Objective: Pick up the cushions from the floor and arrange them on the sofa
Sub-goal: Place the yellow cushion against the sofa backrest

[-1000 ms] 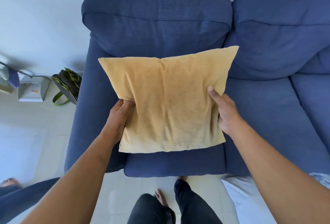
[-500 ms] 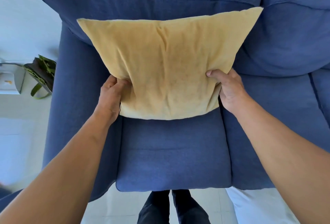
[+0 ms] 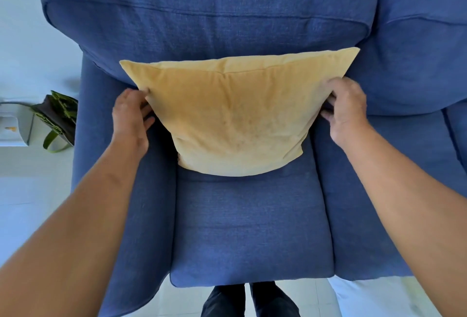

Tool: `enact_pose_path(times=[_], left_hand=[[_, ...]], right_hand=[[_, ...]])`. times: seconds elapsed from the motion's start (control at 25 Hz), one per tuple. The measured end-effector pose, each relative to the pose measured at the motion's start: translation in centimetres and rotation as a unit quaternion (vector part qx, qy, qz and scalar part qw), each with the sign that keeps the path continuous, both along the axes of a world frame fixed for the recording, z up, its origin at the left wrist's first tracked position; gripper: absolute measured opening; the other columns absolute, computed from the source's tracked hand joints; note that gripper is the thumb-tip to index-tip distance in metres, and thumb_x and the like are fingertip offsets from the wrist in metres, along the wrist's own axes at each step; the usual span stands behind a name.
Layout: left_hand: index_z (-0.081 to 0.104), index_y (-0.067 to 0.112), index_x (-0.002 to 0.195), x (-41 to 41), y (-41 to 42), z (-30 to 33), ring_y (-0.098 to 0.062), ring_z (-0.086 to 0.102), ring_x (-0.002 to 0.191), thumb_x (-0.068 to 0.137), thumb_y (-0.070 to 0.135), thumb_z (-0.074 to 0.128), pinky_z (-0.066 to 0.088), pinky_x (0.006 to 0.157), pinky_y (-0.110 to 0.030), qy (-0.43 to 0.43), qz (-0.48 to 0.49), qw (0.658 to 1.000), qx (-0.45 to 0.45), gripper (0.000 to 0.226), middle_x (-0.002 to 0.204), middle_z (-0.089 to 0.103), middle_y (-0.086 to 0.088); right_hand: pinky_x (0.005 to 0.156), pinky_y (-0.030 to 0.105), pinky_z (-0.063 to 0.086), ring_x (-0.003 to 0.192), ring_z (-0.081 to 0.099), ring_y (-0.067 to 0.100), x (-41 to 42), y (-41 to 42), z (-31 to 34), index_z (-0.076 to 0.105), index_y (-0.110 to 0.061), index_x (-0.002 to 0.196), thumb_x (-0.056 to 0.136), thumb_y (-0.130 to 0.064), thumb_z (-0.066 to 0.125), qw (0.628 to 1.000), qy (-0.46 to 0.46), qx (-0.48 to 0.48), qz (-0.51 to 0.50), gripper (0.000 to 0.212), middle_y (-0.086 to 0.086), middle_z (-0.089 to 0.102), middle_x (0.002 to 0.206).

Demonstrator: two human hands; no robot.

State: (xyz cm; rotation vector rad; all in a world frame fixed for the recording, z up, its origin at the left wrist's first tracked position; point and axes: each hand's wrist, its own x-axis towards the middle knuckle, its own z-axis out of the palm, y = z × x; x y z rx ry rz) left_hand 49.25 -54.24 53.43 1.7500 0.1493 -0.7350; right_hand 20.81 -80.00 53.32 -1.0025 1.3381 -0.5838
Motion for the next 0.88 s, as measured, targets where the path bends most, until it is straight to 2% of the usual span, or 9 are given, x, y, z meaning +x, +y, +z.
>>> enact_pose_path(times=[0.12, 0.16, 0.24, 0.32, 0.48, 0.6, 0.68, 0.8, 0.88], left_hand=[[0.07, 0.028, 0.107, 1.5, -1.4, 1.8, -0.011, 0.071, 0.109, 0.095, 0.037, 0.071, 0.058, 0.09, -0.033, -0.019, -0.069, 0.997, 0.008, 0.015, 0.116, 0.076, 0.008], [0.072, 0.026, 0.104, 1.9, -1.6, 2.1, -0.008, 0.072, 0.099, 0.095, 0.034, 0.075, 0.059, 0.081, -0.028, -0.034, -0.088, 0.995, 0.016, 0.012, 0.107, 0.077, 0.009], [0.075, 0.024, 0.094, 2.7, -1.4, 2.2, 0.0, 0.072, 0.079, 0.091, 0.028, 0.081, 0.058, 0.068, -0.021, -0.079, -0.085, 0.993, 0.024, 0.008, 0.09, 0.077, 0.012], [0.075, 0.028, 0.09, 3.0, -1.3, 2.1, 0.0, 0.074, 0.083, 0.087, 0.029, 0.084, 0.062, 0.075, -0.025, -0.119, -0.08, 0.989, 0.042, 0.009, 0.092, 0.078, 0.012], [0.072, 0.025, 0.093, 2.3, -1.9, 1.7, -0.017, 0.075, 0.106, 0.083, 0.041, 0.085, 0.063, 0.098, -0.043, -0.136, -0.055, 0.984, 0.097, 0.023, 0.114, 0.079, -0.002], [0.072, 0.019, 0.117, 1.4, -1.9, 2.3, -0.022, 0.072, 0.114, 0.081, 0.056, 0.075, 0.061, 0.101, -0.045, -0.148, -0.022, 0.98, 0.134, 0.052, 0.124, 0.075, -0.002], [0.068, 0.02, 0.127, -0.5, -1.0, 3.4, -0.021, 0.068, 0.115, 0.088, 0.055, 0.067, 0.056, 0.106, -0.042, -0.19, -0.022, 0.967, 0.169, 0.052, 0.122, 0.071, 0.004], [0.057, 0.017, 0.147, -5.0, 0.9, 4.9, -0.023, 0.063, 0.128, 0.096, 0.046, 0.059, 0.048, 0.114, -0.046, -0.198, -0.045, 0.961, 0.188, 0.059, 0.133, 0.069, 0.0], [0.057, 0.012, 0.144, -8.9, 2.1, 5.6, -0.032, 0.065, 0.121, 0.099, 0.041, 0.056, 0.048, 0.11, -0.053, -0.186, -0.083, 0.962, 0.183, 0.054, 0.125, 0.07, -0.012]], right_hand=[[0.088, 0.034, 0.059, 0.099, 0.072, 0.011, 1.2, -1.1, 1.8, 0.07, -0.025, 0.098, 0.089, -0.033, 0.079, 0.999, 0.001, -0.025, 0.027, 0.015, -0.008, 0.077, 0.105], [0.084, 0.03, 0.06, 0.093, 0.073, 0.008, 1.2, -1.4, 1.9, 0.072, -0.027, 0.091, 0.09, -0.029, 0.079, 0.998, 0.021, -0.042, 0.035, 0.008, -0.007, 0.078, 0.1], [0.07, 0.02, 0.058, 0.075, 0.07, -0.001, 1.2, -1.9, 2.2, 0.071, -0.027, 0.08, 0.092, -0.022, 0.079, 0.996, 0.043, -0.075, 0.012, 0.015, -0.01, 0.075, 0.086], [0.07, 0.02, 0.06, 0.073, 0.069, 0.0, 1.2, -2.6, 1.9, 0.071, -0.027, 0.079, 0.091, -0.023, 0.08, 0.995, 0.059, -0.085, -0.007, 0.015, -0.011, 0.075, 0.085], [0.092, 0.042, 0.064, 0.096, 0.076, 0.017, 1.6, -2.4, 1.3, 0.073, -0.03, 0.083, 0.085, -0.029, 0.084, 0.995, 0.09, -0.051, 0.005, 0.011, -0.004, 0.08, 0.101], [0.082, 0.035, 0.063, 0.09, 0.072, 0.012, 1.3, -1.8, 2.3, 0.071, -0.027, 0.086, 0.086, -0.038, 0.081, 0.991, 0.114, -0.073, 0.019, 0.015, -0.009, 0.077, 0.095], [0.073, 0.034, 0.06, 0.08, 0.066, 0.013, 0.2, -0.7, 2.7, 0.072, -0.016, 0.092, 0.088, -0.043, 0.077, 0.983, 0.147, -0.103, 0.033, 0.028, -0.009, 0.072, 0.087], [0.097, 0.044, 0.06, 0.098, 0.071, 0.017, -2.5, 2.2, 3.3, 0.073, -0.012, 0.115, 0.087, -0.046, 0.075, 0.976, 0.175, -0.118, 0.052, 0.044, -0.001, 0.078, 0.106], [0.108, 0.039, 0.054, 0.118, 0.069, 0.02, -4.7, 4.8, 4.2, 0.067, -0.011, 0.132, 0.092, -0.041, 0.074, 0.973, 0.183, -0.108, 0.086, 0.051, 0.006, 0.074, 0.128]])
